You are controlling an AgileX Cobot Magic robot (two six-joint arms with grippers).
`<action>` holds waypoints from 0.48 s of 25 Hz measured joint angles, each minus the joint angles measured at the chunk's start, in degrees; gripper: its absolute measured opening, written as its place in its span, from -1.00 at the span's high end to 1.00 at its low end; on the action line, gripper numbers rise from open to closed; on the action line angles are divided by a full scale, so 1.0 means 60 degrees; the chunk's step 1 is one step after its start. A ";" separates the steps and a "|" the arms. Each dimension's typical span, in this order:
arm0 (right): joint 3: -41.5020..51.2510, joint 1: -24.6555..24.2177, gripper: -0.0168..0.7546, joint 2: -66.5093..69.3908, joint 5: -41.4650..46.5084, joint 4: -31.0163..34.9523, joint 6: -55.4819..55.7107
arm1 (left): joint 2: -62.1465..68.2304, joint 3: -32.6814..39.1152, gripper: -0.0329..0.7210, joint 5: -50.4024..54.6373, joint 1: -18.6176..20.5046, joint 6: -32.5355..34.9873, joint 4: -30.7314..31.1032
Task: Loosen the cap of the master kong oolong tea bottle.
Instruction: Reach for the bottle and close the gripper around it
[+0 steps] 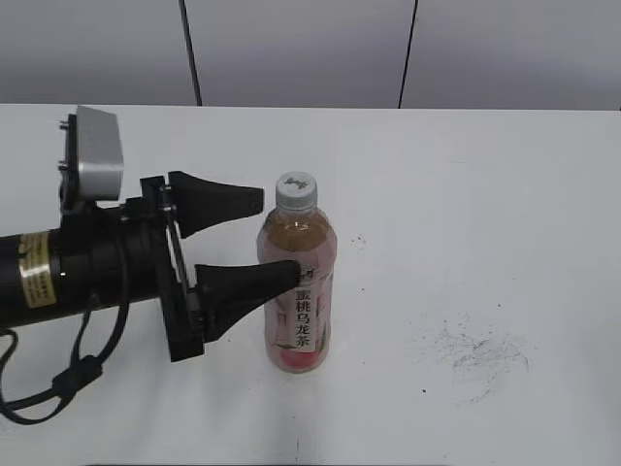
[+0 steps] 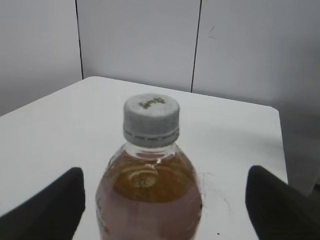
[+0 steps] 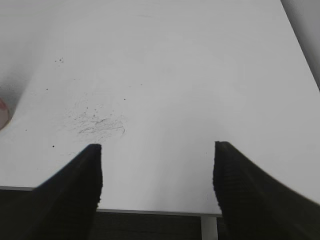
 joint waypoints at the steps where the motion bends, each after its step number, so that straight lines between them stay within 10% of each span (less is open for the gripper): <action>1: 0.0000 0.0000 -0.40 0.0000 0.0000 0.0000 0.0000 | 0.0213 -0.0143 -0.64 0.0000 -0.0072 -0.0007 -0.0024; 12: 0.0000 0.0000 -0.40 0.0000 0.0000 0.0000 0.0000 | 0.2089 -0.1589 -0.64 0.0008 -0.0929 -0.0029 -0.0422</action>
